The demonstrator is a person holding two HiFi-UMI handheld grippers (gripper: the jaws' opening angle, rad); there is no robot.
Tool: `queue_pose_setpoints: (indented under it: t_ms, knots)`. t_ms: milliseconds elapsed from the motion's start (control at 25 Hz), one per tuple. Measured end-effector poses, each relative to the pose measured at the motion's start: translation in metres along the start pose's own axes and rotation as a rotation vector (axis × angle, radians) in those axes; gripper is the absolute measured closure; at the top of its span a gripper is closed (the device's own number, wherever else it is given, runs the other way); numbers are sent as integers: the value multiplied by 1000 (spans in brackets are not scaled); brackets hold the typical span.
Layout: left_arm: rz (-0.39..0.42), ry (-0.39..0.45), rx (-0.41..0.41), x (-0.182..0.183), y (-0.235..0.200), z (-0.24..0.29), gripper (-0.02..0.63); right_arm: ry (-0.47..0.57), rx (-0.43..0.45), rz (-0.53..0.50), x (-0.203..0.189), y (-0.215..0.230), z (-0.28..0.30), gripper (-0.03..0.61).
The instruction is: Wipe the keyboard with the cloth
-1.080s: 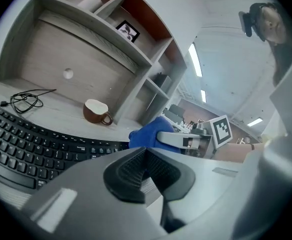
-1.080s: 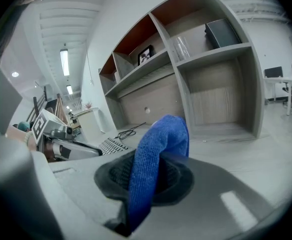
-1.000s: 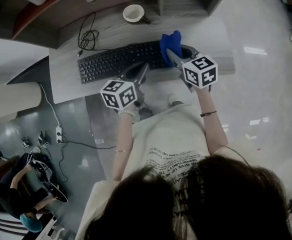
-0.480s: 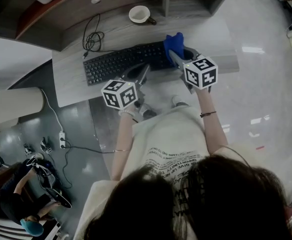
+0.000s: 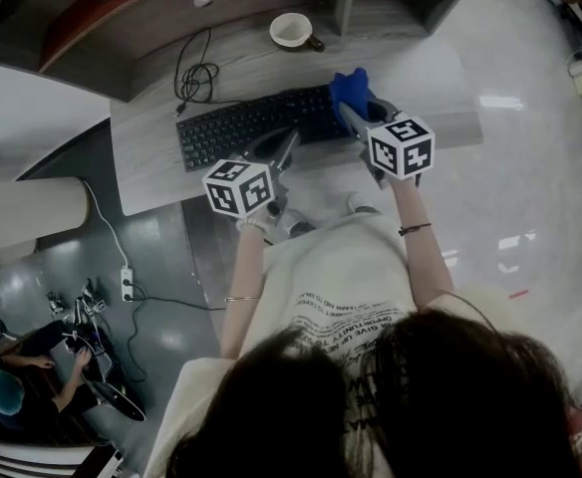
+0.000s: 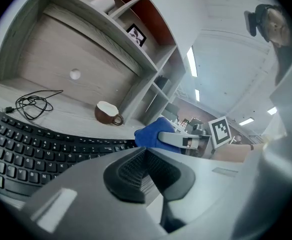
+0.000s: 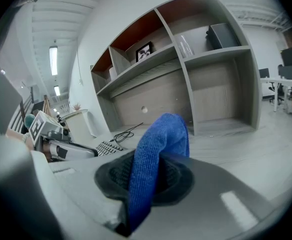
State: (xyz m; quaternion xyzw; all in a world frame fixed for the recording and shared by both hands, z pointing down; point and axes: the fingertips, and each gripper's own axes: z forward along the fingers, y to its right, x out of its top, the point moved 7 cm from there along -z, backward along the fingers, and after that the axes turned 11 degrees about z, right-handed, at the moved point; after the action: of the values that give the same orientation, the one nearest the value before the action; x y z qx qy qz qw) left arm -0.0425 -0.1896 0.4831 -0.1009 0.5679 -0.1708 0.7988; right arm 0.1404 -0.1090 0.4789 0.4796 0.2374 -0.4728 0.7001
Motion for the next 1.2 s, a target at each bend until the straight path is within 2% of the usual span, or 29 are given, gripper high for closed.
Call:
queue_pose_setpoints:
  t_ms: [1200]
  knots:
    - [4,-2,-35,-6,-43,-46,617,36,-46,23,-14,-47,29,520]
